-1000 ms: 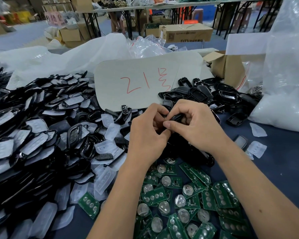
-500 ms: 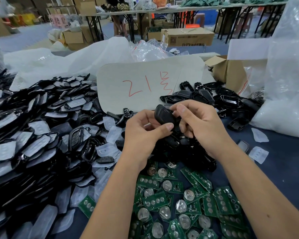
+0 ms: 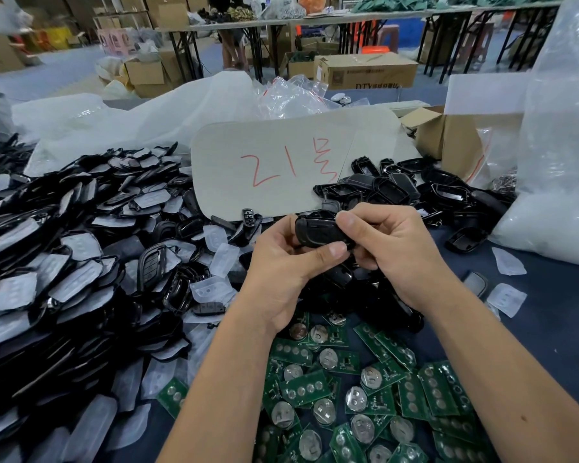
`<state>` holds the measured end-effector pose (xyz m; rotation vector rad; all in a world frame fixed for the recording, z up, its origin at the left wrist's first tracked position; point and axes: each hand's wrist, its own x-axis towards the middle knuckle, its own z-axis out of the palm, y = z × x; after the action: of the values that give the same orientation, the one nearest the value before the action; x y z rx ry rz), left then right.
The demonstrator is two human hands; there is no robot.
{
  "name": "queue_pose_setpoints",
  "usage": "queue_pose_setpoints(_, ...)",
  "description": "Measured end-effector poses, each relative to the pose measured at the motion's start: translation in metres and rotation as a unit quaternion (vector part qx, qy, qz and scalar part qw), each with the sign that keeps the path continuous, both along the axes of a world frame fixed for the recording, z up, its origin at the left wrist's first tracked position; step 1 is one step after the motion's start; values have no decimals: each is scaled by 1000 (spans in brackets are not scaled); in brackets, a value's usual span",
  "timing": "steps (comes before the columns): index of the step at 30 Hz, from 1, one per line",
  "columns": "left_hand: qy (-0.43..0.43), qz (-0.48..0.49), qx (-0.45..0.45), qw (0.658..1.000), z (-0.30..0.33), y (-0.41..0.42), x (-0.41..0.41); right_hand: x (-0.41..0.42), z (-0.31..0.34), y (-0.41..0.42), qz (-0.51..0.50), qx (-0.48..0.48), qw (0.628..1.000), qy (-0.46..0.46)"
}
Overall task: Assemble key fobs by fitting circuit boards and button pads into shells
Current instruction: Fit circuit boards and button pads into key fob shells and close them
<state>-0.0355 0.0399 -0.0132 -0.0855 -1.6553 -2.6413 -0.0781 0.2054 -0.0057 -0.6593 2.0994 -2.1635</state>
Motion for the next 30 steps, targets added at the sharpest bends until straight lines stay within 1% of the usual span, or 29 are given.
queue_pose_setpoints(6, -12, 5, 24, 1000, 1, 3, 1, -1, 1, -1, -22, 22, 999, 16)
queue_pose_setpoints(11, -17, 14, 29, 999, 0, 2, 1, -1, -2, -5, -32, 29, 998, 49)
queue_pose_setpoints(16, -19, 13, 31, 999, -2, 1, 1, 0, -1, -8, -41, 28, 998, 50)
queue_pose_setpoints(18, -20, 8, 32, 999, -2, 1, 1, 1, -1, -8, -40, 19, 998, 38)
queue_pose_setpoints(22, -32, 2, 27, 999, -2, 2, 1, -1, -3, -9, -67, -4, 997, -28)
queue_pose_setpoints(24, -42, 16, 32, 999, 0, 1, 0, -2, -4, -8, -84, -10, 995, -43)
queue_pose_setpoints(26, -47, 48, 37, 997, 0, -2, -2, -4, -4, -6, -97, 2, 995, -40)
queue_pose_setpoints(28, -30, 88, 3, 996, -3, -5, -5, -5, -4, -4, -106, 33, 994, -18)
queue_pose_setpoints(30, 2, 123, -69, 990, -6, -6, -6, -6, -4, -1, -109, 65, 992, 11)
